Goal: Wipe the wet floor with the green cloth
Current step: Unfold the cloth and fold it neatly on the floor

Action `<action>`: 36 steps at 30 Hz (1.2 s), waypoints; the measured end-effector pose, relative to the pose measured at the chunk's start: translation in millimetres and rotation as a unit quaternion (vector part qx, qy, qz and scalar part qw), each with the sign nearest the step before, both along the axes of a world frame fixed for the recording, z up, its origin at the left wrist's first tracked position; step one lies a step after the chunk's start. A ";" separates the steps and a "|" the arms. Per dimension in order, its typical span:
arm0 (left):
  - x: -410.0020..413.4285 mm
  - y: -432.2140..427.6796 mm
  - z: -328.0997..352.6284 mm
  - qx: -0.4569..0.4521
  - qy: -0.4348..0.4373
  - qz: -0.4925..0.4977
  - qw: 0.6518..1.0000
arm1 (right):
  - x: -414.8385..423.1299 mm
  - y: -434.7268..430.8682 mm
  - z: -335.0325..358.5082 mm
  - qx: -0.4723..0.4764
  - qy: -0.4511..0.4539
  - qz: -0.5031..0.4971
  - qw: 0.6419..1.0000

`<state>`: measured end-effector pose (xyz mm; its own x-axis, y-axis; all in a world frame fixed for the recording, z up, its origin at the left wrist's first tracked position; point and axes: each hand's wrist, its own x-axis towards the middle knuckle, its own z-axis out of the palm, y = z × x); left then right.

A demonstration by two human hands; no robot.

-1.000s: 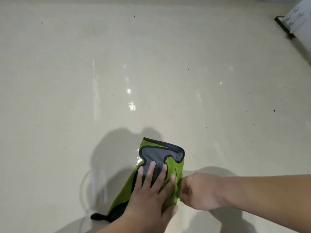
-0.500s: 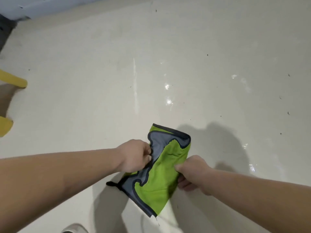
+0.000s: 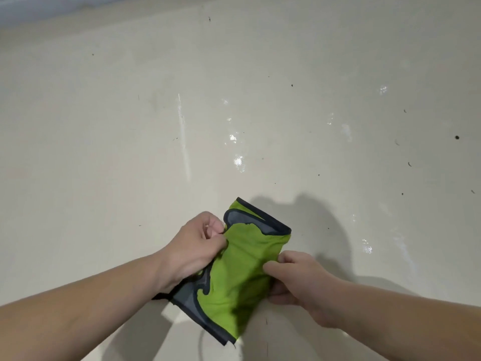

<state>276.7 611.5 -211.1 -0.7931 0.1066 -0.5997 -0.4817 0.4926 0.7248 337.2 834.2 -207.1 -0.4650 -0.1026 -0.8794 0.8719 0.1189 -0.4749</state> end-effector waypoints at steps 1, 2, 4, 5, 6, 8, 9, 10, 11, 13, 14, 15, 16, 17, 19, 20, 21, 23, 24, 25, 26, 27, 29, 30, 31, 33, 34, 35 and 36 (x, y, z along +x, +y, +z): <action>-3.6 -7.2 -1.7 -0.007 0.034 0.008 0.999 | -1.5 -3.4 0.5 0.000 -0.004 -0.004 1.000; -8.5 -13.7 -5.4 -0.023 0.057 0.004 0.998 | -3.1 -8.3 1.6 0.003 -0.009 -0.009 1.000; -16.5 -22.4 -15.9 -0.089 0.079 -0.037 0.992 | -5.2 -16.6 3.2 0.023 -0.019 -0.018 0.999; -18.6 -23.4 -20.1 -0.138 0.080 -0.064 0.985 | -5.9 -18.8 3.7 0.038 -0.027 -0.018 0.999; -19.7 -20.4 -21.9 -0.176 0.071 -0.082 0.978 | -6.3 -19.6 3.6 0.051 -0.036 -0.012 0.998; -18.0 -10.5 -21.6 -0.176 0.033 -0.081 0.981 | -7.8 -21.4 3.1 0.061 -0.054 0.006 0.997; -16.0 -4.3 -19.7 -0.151 0.009 -0.067 0.986 | -9.0 -22.6 3.2 0.058 -0.059 0.007 0.997; -13.7 0.9 -19.2 -0.130 -0.008 -0.056 0.990 | -10.8 -24.9 3.9 0.055 -0.059 0.004 0.997; -11.2 4.5 -19.2 -0.122 -0.015 -0.059 0.991 | -13.0 -26.9 4.2 0.054 -0.052 0.009 0.997; -6.6 5.7 -18.2 -0.131 -0.012 -0.095 0.987 | -19.2 -30.5 5.6 0.083 -0.031 0.064 0.994; -4.9 2.6 -16.2 -0.147 0.002 -0.114 0.982 | -24.8 -29.7 8.4 0.131 -0.005 0.134 0.982; -3.4 -2.4 -14.3 -0.175 0.026 -0.133 0.975 | -32.4 -26.0 11.0 0.200 0.037 0.223 0.953; -2.3 -8.4 -12.0 -0.208 0.055 -0.151 0.965 | -42.0 -20.8 12.9 0.285 0.093 0.306 0.904; 0.1 -14.8 -11.1 -0.232 0.077 -0.167 0.955 | -52.0 -15.8 14.0 0.362 0.163 0.361 0.844; 9.1 -25.0 -11.6 -0.228 0.073 -0.187 0.953 | -70.6 -9.3 16.0 0.407 0.297 0.394 0.769; 16.4 -28.6 -13.0 -0.217 0.053 -0.192 0.956 | -79.0 -11.8 14.8 0.385 0.342 0.407 0.754; 24.4 -30.8 -15.7 -0.210 0.034 -0.198 0.957 | -85.4 -16.0 10.3 0.354 0.362 0.429 0.748; 38.0 -31.7 -22.7 -0.202 0.030 -0.200 0.958 | -89.8 -26.3 -3.7 0.303 0.351 0.483 0.743; 41.3 -30.9 -24.5 -0.192 0.039 -0.192 0.961 | -88.9 -30.6 -9.8 0.300 0.345 0.505 0.732; 41.7 -28.0 -22.3 -0.182 0.045 -0.185 0.965 | -87.3 -33.0 -14.8 0.310 0.350 0.521 0.714; 41.0 -25.5 -18.7 -0.171 0.057 -0.178 0.967 | -86.2 -34.4 -18.3 0.324 0.360 0.534 0.693; 38.8 -22.7 -12.8 -0.164 0.068 -0.173 0.969 | -85.4 -33.9 -22.5 0.333 0.372 0.538 0.680; 35.4 -17.9 -2.1 -0.136 0.076 -0.148 0.977 | -84.2 -29.9 -24.7 0.315 0.358 0.517 0.711; 37.9 -15.7 2.4 -0.110 0.066 -0.135 0.982 | -82.9 -27.5 -22.8 0.277 0.336 0.487 0.757; 42.8 -13.6 5.3 -0.084 0.052 -0.132 0.986 | -81.3 -23.8 -19.9 0.230 0.316 0.449 0.803; 56.1 -11.3 3.8 -0.083 0.056 -0.159 0.982 | -79.0 -15.6 -6.6 0.168 0.291 0.391 0.857; 61.2 -11.5 3.3 -0.097 0.048 -0.173 0.979 | -77.3 -9.2 1.8 0.145 0.275 0.369 0.876; 63.4 -11.9 5.5 -0.082 -0.001 -0.184 0.980 | -75.3 -0.7 9.7 0.123 0.245 0.358 0.892; 62.0 -11.9 10.1 -0.023 -0.083 -0.191 0.978 | -73.8 8.6 17.4 0.114 0.201 0.380 0.896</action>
<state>338.6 599.6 -201.0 -0.5924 0.3460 -0.7276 -0.3651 0.6898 0.6253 263.5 842.8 -189.7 -0.6214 -0.3624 -0.6947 0.2620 0.7395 -0.6201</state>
